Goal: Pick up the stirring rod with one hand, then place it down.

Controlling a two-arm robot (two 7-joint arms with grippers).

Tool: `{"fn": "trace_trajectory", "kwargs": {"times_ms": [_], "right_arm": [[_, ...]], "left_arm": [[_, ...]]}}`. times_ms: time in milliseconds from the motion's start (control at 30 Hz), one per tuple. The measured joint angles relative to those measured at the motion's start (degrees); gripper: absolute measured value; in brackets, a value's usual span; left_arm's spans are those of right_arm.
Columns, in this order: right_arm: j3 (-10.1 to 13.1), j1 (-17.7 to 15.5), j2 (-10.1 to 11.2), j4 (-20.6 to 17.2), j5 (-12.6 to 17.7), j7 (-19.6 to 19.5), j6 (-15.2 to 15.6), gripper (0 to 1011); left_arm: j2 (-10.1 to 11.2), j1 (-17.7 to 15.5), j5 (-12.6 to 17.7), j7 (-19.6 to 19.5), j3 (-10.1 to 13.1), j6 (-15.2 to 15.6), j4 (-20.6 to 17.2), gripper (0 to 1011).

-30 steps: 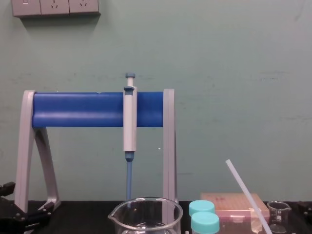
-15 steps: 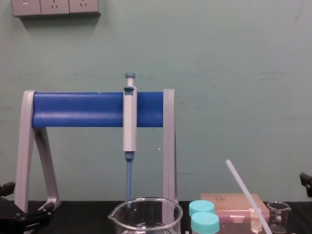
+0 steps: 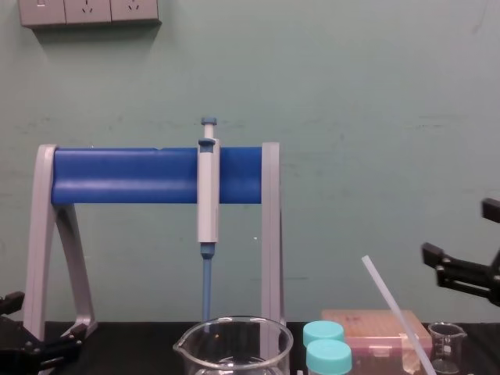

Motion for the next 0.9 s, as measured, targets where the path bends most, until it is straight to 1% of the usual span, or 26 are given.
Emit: {"fn": "trace_trajectory", "kwargs": {"times_ms": [67, 133, 167, 200, 233, 267, 367, 467, 500, 533, 700, 833, 900], "right_arm": [[-0.5, 0.5, -0.2, -0.2, -0.1, 2.2, -1.4, 1003], [-0.8, 0.7, -0.2, -0.2, 0.0, 3.2, -1.8, 1003], [-1.0, 0.9, -0.3, -0.2, 0.6, 4.5, -2.1, 1003], [-1.0, 0.9, -0.3, -0.2, 0.6, 4.5, -2.1, 1003], [-1.1, 1.2, -0.4, -0.2, 1.8, 6.2, -2.2, 1003], [-1.1, 1.3, -0.5, -0.1, 2.6, 7.0, -2.2, 1003], [-1.2, 1.9, -1.1, 0.8, 6.2, 10.6, -1.3, 1003], [-1.0, 2.4, -1.6, 1.8, 8.9, 13.2, 0.0, 1003], [-1.0, 2.4, -1.6, 1.8, 8.9, 13.2, 0.0, 1003], [-0.9, 2.7, -1.8, 2.3, 9.8, 14.2, 0.5, 1003], [-0.6, 3.8, -2.7, 4.1, 12.2, 17.4, 2.0, 1003], [-0.4, 4.3, -3.0, 4.8, 12.6, 18.4, 2.3, 1003], [-0.2, 4.8, -3.3, 5.5, 13.2, 19.6, 2.7, 1003]], "left_arm": [[0.0, 0.0, 0.0, 0.0, 0.0, 0.0, 0.0, 1000], [0.0, 0.0, 0.0, 0.0, 0.0, 0.0, 0.0, 1000], [0.0, 0.0, 0.0, 0.0, 0.0, 0.0, 0.0, 1000], [0.0, 0.0, 0.0, 0.0, 0.0, 0.0, 0.0, 1000], [0.0, 0.0, 0.0, 0.0, 0.0, 0.0, 0.0, 1000], [0.0, 0.0, 0.0, 0.0, 0.0, 0.0, 0.0, 1000], [0.0, 0.0, 0.0, 0.0, 0.0, 0.0, 0.0, 1000], [0.0, 0.0, 0.0, 0.0, 0.0, 0.0, 0.0, 1000], [0.0, 0.0, 0.0, 0.0, 0.0, 0.0, 0.0, 1001], [0.0, 0.0, 0.0, 0.0, 0.0, 0.0, 0.0, 1000], [0.0, 0.0, 0.0, 0.0, 0.0, 0.0, 0.0, 1000], [0.0, 0.0, 0.0, 0.0, 0.0, 0.0, 0.0, 1000], [0.0, 0.0, 0.0, 0.0, 0.0, 0.0, 0.0, 1000]]}}
